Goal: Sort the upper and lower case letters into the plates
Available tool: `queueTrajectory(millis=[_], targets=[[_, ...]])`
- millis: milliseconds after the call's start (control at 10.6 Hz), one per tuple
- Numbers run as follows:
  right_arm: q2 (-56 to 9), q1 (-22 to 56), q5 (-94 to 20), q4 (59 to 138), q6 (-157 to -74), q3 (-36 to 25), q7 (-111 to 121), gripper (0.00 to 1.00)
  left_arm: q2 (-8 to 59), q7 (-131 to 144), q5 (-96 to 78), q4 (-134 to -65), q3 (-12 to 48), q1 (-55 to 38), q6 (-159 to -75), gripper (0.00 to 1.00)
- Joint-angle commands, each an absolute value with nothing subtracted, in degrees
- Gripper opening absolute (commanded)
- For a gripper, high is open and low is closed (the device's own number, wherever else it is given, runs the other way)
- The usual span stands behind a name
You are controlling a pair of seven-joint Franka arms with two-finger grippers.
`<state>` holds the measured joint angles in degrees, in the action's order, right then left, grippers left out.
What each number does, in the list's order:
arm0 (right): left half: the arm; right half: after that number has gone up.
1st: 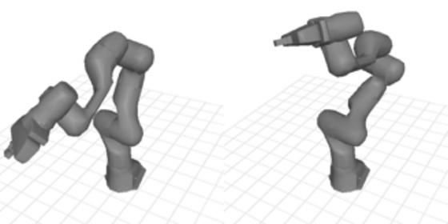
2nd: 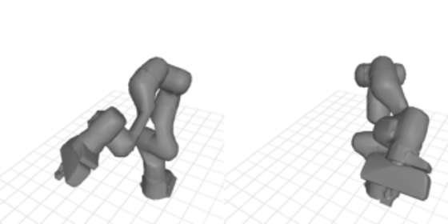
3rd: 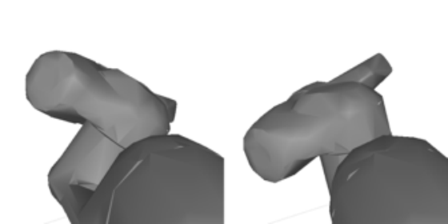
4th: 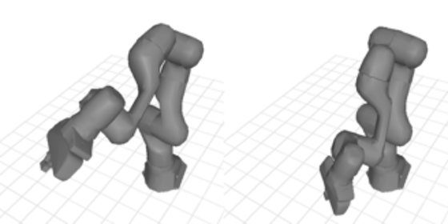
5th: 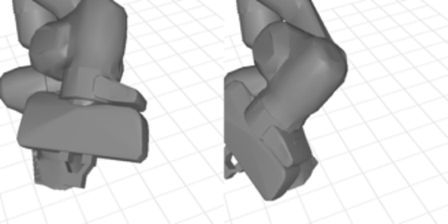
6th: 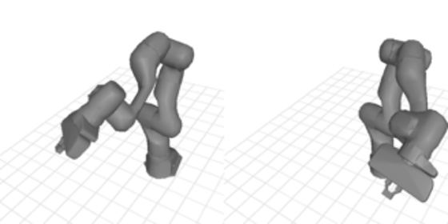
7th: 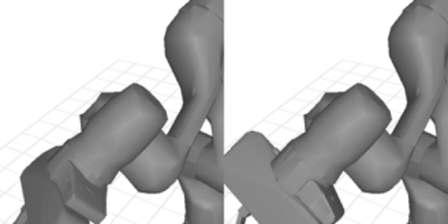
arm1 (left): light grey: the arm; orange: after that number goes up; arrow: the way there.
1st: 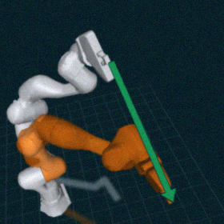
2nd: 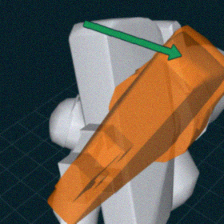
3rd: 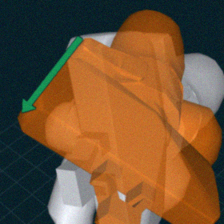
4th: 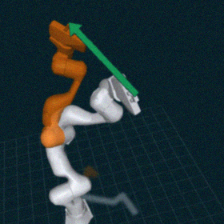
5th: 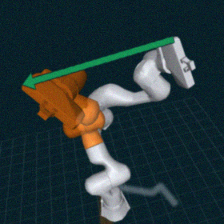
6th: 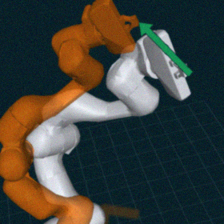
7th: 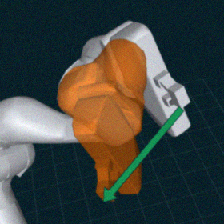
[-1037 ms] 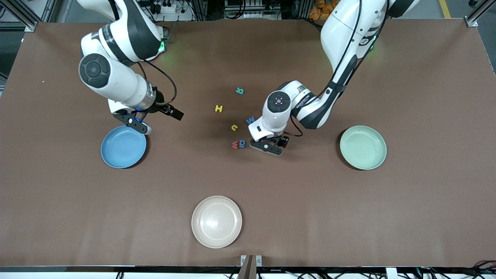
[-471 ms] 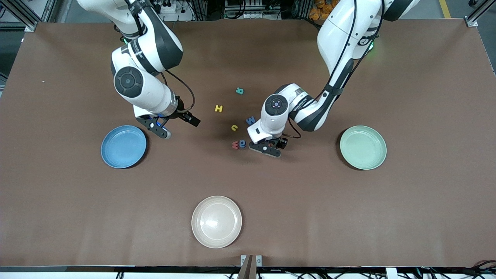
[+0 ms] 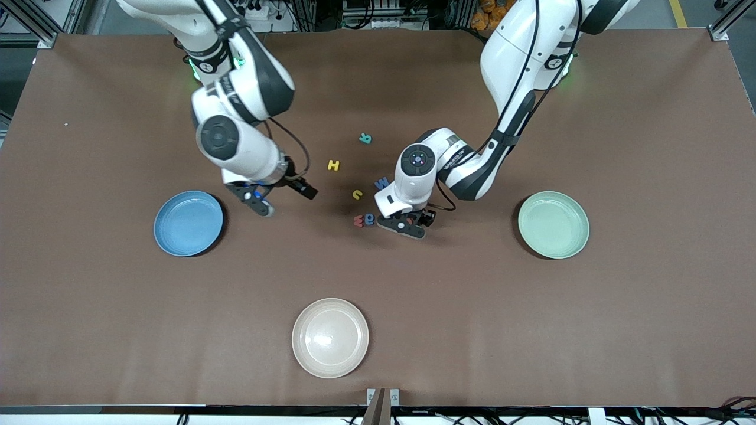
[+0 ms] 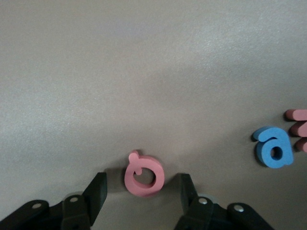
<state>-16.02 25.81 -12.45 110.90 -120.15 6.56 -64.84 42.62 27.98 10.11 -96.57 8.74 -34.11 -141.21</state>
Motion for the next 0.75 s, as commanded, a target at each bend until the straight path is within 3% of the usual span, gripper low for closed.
queueTrajectory(millis=[0,283,377,471,565,660], targets=[[-18.71,30.49,-13.27,110.65,-123.91,6.33,-69.52,1.0,44.03,29.97,11.78,-94.75,7.73,-35.07,-141.5,0.68],[-23.98,33.4,-12.84,110.74,-130.34,6.24,-71.45,1.0,44.64,29.53,11.87,-93.96,7.04,-35.16,-141.5,0.52],[-23.73,33.4,-12.83,110.92,-129.99,6.24,-71.11,1.0,45.08,29.53,11.87,-93.61,6.94,-35.59,-141.59,0.37],[-23.82,33.4,-12.83,110.83,-130.25,6.33,-71.1,1.0,44.83,29.53,11.87,-93.69,6.86,-35.51,-141.59,0.08],[-23.82,33.31,-12.83,110.83,-130.17,6.24,-71.1,1.0,44.22,29.71,11.87,-93.87,6.86,-34.9,-141.59,0.0],[-23.82,33.31,-12.83,110.92,-130.17,6.24,-71.02,1.0,42.21,29.71,11.95,-94.3,5.72,-34.46,-141.5,0.0]])
